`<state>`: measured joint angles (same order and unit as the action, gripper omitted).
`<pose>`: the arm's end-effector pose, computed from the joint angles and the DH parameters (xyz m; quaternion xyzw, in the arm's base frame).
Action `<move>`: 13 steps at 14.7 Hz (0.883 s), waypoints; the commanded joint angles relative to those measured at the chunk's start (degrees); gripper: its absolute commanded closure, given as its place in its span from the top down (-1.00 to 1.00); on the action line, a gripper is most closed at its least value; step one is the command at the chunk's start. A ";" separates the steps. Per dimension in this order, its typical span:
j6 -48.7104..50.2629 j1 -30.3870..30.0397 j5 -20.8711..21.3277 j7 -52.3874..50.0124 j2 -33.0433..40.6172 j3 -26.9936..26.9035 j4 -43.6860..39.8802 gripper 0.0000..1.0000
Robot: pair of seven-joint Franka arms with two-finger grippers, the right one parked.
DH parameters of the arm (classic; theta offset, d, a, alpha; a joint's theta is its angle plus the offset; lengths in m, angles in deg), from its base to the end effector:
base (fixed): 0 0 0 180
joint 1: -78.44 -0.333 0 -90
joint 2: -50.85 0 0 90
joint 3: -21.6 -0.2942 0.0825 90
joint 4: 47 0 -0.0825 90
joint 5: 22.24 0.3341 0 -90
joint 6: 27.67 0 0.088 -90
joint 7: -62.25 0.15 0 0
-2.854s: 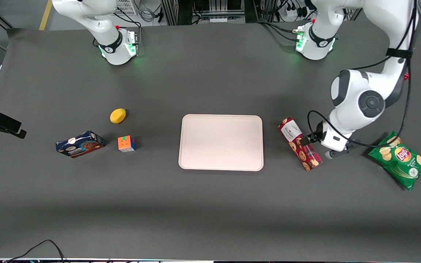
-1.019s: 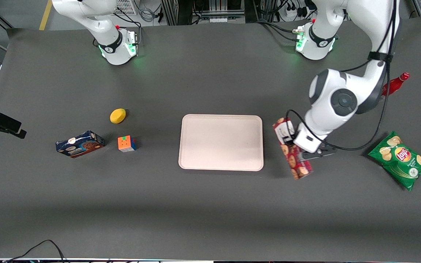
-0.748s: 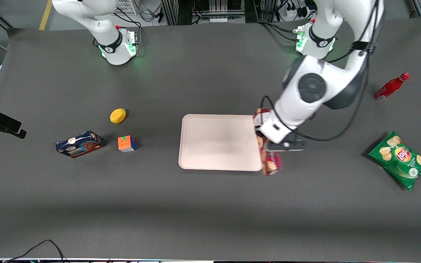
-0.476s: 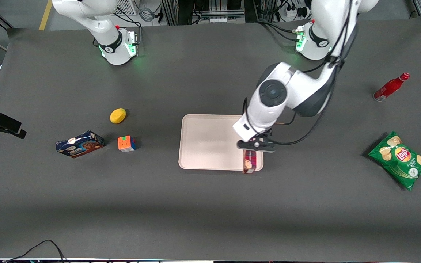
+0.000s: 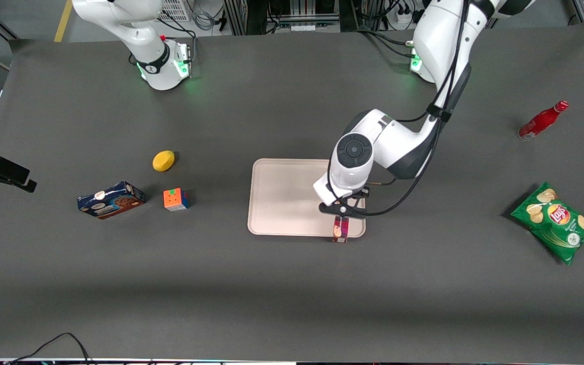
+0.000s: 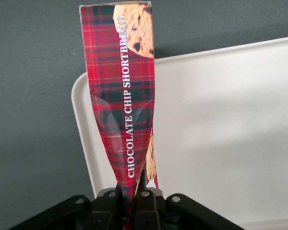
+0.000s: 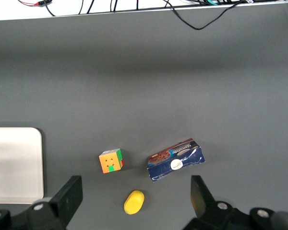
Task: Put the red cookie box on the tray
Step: 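Lower the cookie box onto the tray and open the left gripper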
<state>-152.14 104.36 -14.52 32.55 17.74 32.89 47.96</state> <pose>0.5082 -0.3609 0.2436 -0.9956 0.0907 0.0203 0.0141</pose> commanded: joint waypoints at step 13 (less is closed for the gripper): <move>-2.70 1.06 1.25 -2.30 1.46 -1.27 6.28 -0.82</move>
<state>-154.39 104.62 -14.08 31.73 16.84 32.48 51.13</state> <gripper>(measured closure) 0.912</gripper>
